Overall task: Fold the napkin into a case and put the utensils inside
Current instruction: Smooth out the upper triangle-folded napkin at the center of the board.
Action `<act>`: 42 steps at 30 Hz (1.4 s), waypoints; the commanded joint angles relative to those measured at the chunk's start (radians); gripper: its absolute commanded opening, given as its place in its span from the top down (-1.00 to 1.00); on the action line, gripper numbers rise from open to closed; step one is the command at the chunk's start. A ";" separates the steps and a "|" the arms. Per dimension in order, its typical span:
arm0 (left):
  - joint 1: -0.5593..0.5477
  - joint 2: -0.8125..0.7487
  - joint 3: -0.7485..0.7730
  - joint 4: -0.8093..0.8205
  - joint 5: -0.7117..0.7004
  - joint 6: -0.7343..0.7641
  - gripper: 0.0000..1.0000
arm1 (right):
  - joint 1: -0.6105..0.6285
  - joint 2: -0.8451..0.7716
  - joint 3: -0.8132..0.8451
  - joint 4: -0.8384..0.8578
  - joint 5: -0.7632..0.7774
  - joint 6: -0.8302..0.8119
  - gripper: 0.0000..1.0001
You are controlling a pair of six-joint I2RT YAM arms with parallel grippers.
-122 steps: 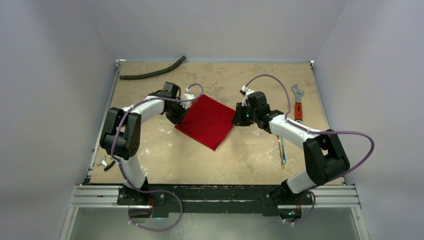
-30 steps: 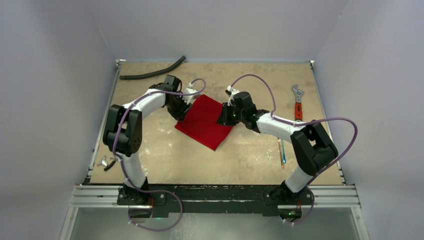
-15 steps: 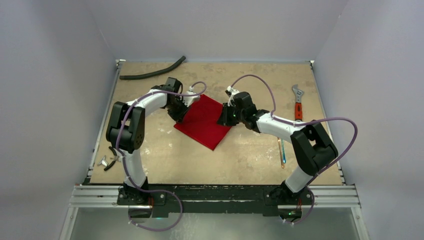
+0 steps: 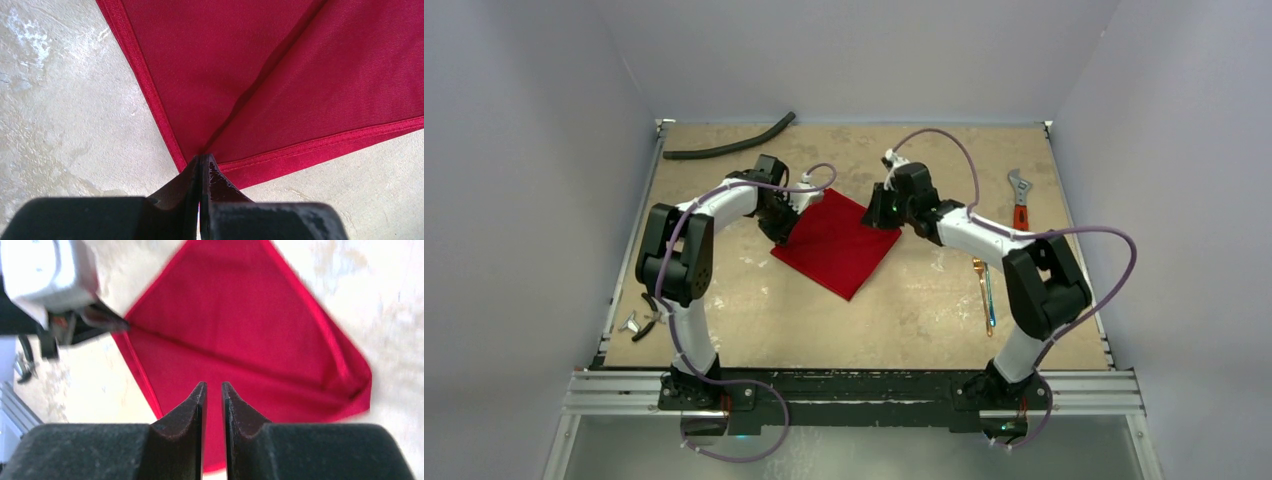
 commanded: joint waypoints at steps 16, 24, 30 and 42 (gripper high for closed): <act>0.006 -0.072 0.042 -0.048 -0.005 -0.036 1.00 | 0.020 0.468 0.541 0.042 0.016 -0.026 0.48; 0.004 -0.088 0.030 -0.051 0.004 -0.038 1.00 | 0.064 0.601 0.713 0.030 0.001 -0.005 0.42; 0.003 -0.090 0.018 -0.045 -0.002 -0.034 1.00 | 0.080 0.703 0.837 -0.021 0.015 0.008 0.52; 0.004 -0.094 -0.014 -0.041 -0.017 -0.018 1.00 | 0.082 0.752 0.882 -0.069 0.054 0.010 0.62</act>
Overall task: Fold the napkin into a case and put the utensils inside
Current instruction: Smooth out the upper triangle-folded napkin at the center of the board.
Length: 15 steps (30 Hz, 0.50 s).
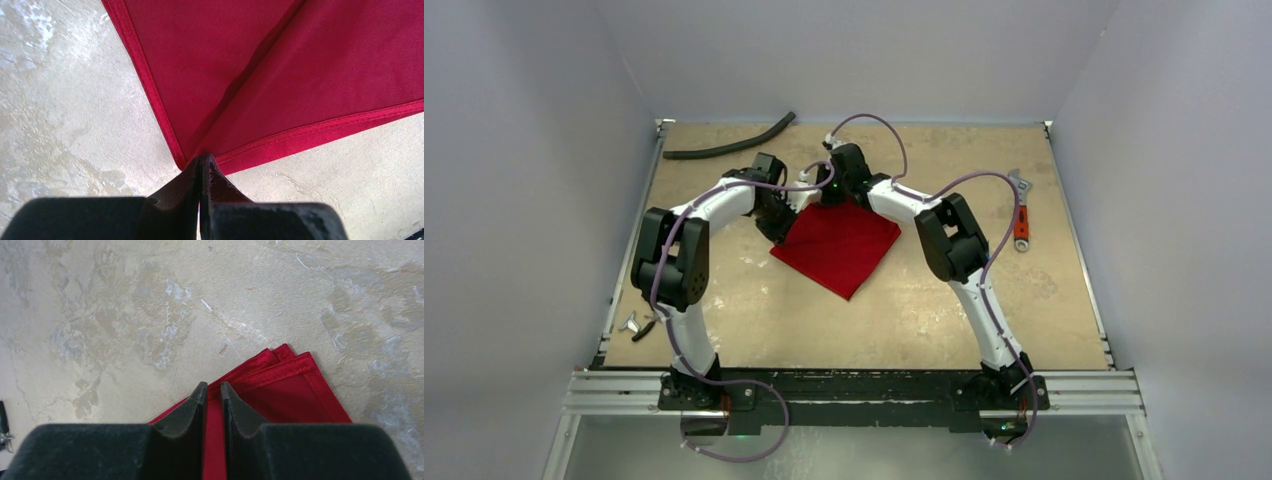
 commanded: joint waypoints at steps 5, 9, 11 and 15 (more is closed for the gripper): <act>0.004 -0.065 -0.031 0.002 -0.014 0.013 1.00 | -0.003 -0.042 0.002 0.036 -0.003 0.006 0.63; 0.004 -0.063 -0.030 0.002 -0.014 0.012 1.00 | -0.003 -0.046 0.026 0.053 -0.048 0.030 0.62; 0.004 -0.063 -0.031 0.002 -0.013 0.013 1.00 | -0.003 -0.044 0.040 0.056 -0.053 0.034 0.61; 0.004 -0.068 -0.030 -0.001 -0.013 0.015 1.00 | -0.003 -0.013 0.087 0.006 -0.046 0.023 0.62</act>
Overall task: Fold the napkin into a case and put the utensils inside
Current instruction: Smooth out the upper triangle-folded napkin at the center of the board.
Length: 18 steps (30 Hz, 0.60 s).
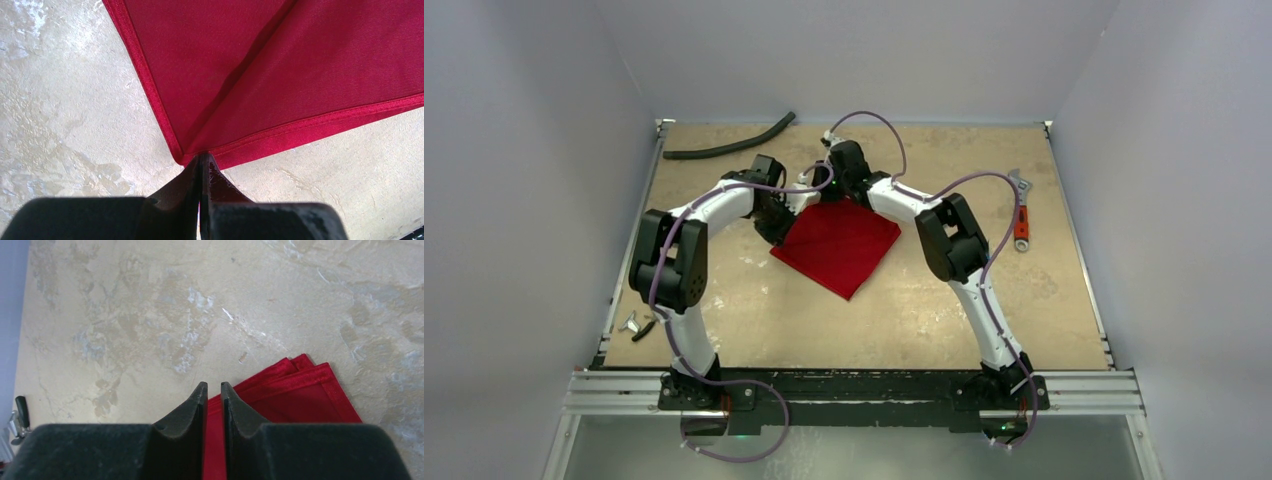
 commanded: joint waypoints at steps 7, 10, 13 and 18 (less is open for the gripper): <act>0.004 -0.051 0.004 -0.011 0.000 0.023 1.00 | -0.005 0.017 0.077 -0.041 0.035 -0.016 0.64; 0.005 -0.044 0.003 -0.017 -0.013 0.030 1.00 | -0.011 0.045 0.106 -0.072 0.053 -0.025 0.65; 0.005 -0.050 -0.006 -0.016 -0.022 0.035 1.00 | -0.022 0.058 0.120 -0.097 0.061 -0.027 0.67; 0.006 -0.052 -0.011 -0.017 -0.028 0.031 1.00 | -0.029 0.059 0.121 -0.117 0.080 -0.042 0.68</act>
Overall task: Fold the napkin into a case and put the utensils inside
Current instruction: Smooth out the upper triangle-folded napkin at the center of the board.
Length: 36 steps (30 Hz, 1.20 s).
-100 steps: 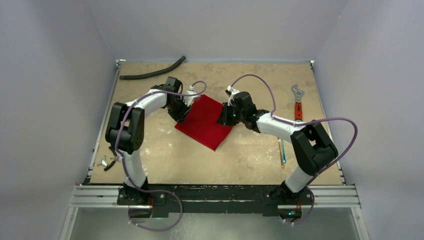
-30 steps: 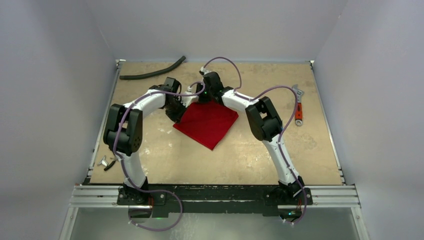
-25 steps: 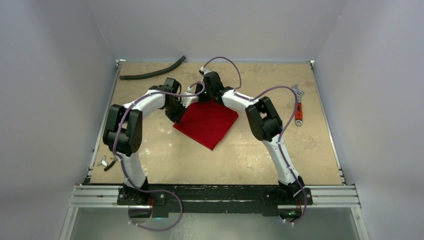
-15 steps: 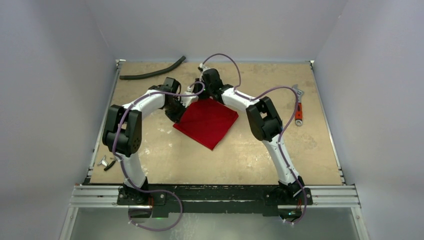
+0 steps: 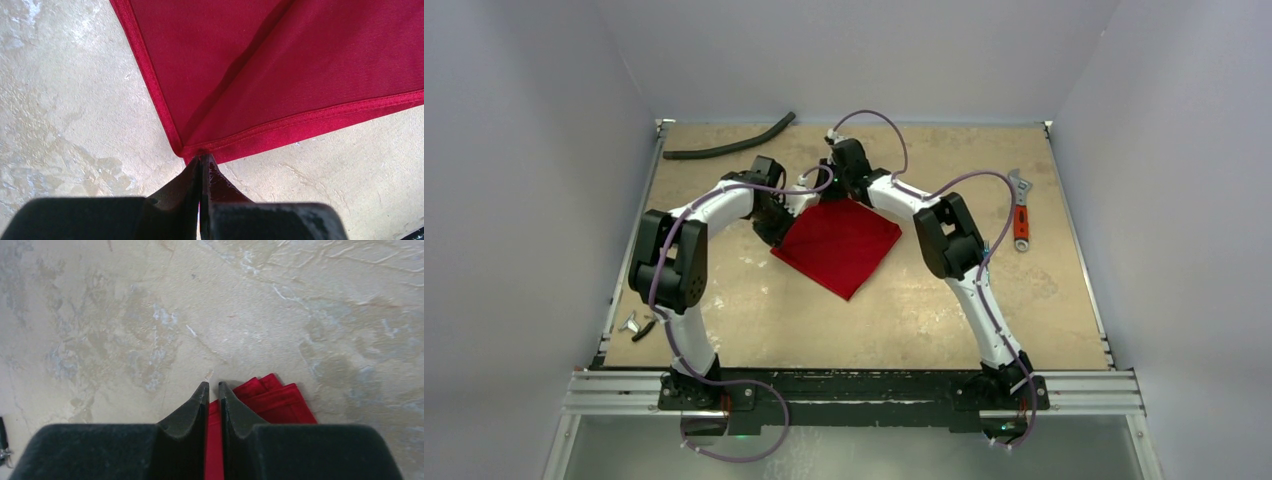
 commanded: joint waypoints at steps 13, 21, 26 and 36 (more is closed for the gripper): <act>0.007 -0.107 0.025 -0.011 -0.009 0.005 0.63 | -0.014 -0.032 -0.014 -0.025 0.028 -0.050 0.69; 0.007 -0.003 0.072 -0.016 0.011 0.037 0.24 | -0.012 -0.037 -0.038 -0.002 0.020 -0.045 0.70; 0.007 0.026 0.067 0.011 0.002 0.034 0.22 | -0.012 -0.046 -0.050 0.001 0.015 -0.043 0.70; 0.007 0.067 0.059 0.008 0.022 0.032 0.64 | -0.012 -0.054 -0.054 0.002 0.007 -0.040 0.71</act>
